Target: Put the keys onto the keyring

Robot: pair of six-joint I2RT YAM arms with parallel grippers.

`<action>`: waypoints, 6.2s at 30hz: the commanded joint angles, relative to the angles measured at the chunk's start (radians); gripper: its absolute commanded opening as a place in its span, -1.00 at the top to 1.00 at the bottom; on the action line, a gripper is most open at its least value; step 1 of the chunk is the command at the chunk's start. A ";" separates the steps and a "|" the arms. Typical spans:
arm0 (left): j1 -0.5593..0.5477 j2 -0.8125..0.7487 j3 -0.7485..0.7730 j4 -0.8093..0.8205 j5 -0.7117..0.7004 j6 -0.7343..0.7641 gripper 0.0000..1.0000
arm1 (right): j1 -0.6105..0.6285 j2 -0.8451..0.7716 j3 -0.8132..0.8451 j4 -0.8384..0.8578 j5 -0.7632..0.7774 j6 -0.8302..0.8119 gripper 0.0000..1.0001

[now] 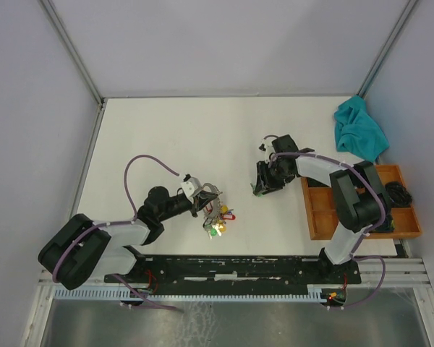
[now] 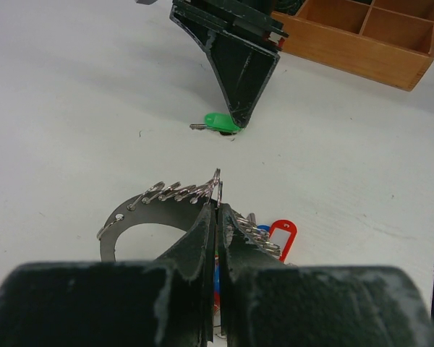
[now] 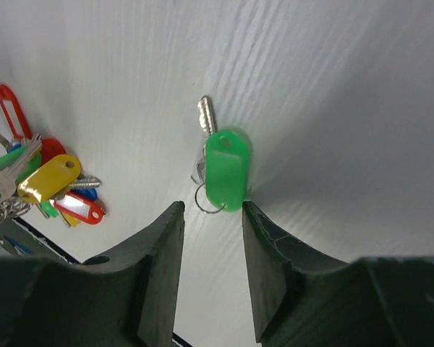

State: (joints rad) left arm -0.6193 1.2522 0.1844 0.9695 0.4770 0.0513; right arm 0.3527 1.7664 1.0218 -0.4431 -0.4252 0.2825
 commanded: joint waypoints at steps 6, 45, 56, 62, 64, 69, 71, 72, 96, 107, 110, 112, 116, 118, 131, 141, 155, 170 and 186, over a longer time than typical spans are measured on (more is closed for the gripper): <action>-0.004 0.025 0.041 0.028 0.031 0.015 0.95 | 0.095 -0.154 -0.044 -0.005 0.100 -0.052 0.13; -0.004 0.021 0.041 0.023 0.023 0.017 0.95 | 0.505 0.080 0.195 -0.211 0.837 -0.391 0.45; -0.004 0.023 0.041 0.022 0.023 0.018 0.95 | 0.505 0.119 0.210 -0.226 0.826 -0.394 0.46; -0.004 0.021 0.041 0.018 0.023 0.018 0.95 | 0.505 0.140 0.217 -0.238 0.833 -0.398 0.49; -0.004 0.021 0.041 0.019 0.023 0.018 0.95 | 0.505 0.143 0.220 -0.241 0.841 -0.399 0.54; -0.004 0.021 0.041 0.017 0.025 0.018 0.95 | 0.505 0.123 0.226 -0.250 0.840 -0.401 0.78; -0.004 0.021 0.041 0.017 0.025 0.018 0.95 | 0.505 0.101 0.228 -0.255 0.838 -0.399 0.86; -0.004 0.021 0.042 0.016 0.025 0.018 0.95 | 0.505 0.088 0.227 -0.255 0.835 -0.398 0.91; -0.003 0.032 0.039 0.043 0.023 0.000 0.95 | 0.502 -0.277 -0.203 0.335 0.636 -0.195 0.98; -0.003 0.038 0.031 0.066 0.012 -0.005 0.95 | 0.503 -0.159 -0.265 0.454 0.644 -0.078 0.96; -0.003 0.038 0.030 0.068 0.010 -0.005 0.95 | 0.503 -0.159 -0.249 0.396 0.656 -0.067 0.89; -0.003 0.037 0.029 0.071 0.008 -0.006 0.95 | 0.503 -0.168 -0.234 0.351 0.656 -0.057 0.81; -0.004 0.032 0.025 0.072 -0.002 -0.005 0.95 | 0.503 -0.198 -0.177 0.216 0.659 -0.041 0.58; -0.003 0.031 0.024 0.072 -0.006 -0.007 0.95 | 0.503 -0.210 -0.133 0.138 0.662 -0.035 0.49; -0.004 0.030 0.026 0.069 -0.008 -0.007 0.95 | 0.503 -0.106 0.171 -0.257 0.639 0.054 0.23; -0.003 0.030 0.027 0.061 -0.018 -0.006 0.95 | 0.557 0.070 0.323 -0.368 0.728 0.016 0.25; -0.003 0.026 0.029 0.052 -0.017 -0.004 0.95 | 0.585 0.198 0.402 -0.400 0.811 0.016 0.39; -0.003 0.022 0.032 0.044 -0.012 -0.002 0.95 | 0.587 0.261 0.415 -0.393 0.853 0.014 0.50; -0.003 0.017 0.032 0.039 -0.008 -0.001 0.95 | 0.586 0.226 0.398 -0.414 0.876 0.000 0.98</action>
State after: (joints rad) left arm -0.6193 1.2842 0.1940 0.9588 0.4728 0.0505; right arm 0.9344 2.0285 1.4078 -0.8394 0.4294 0.2882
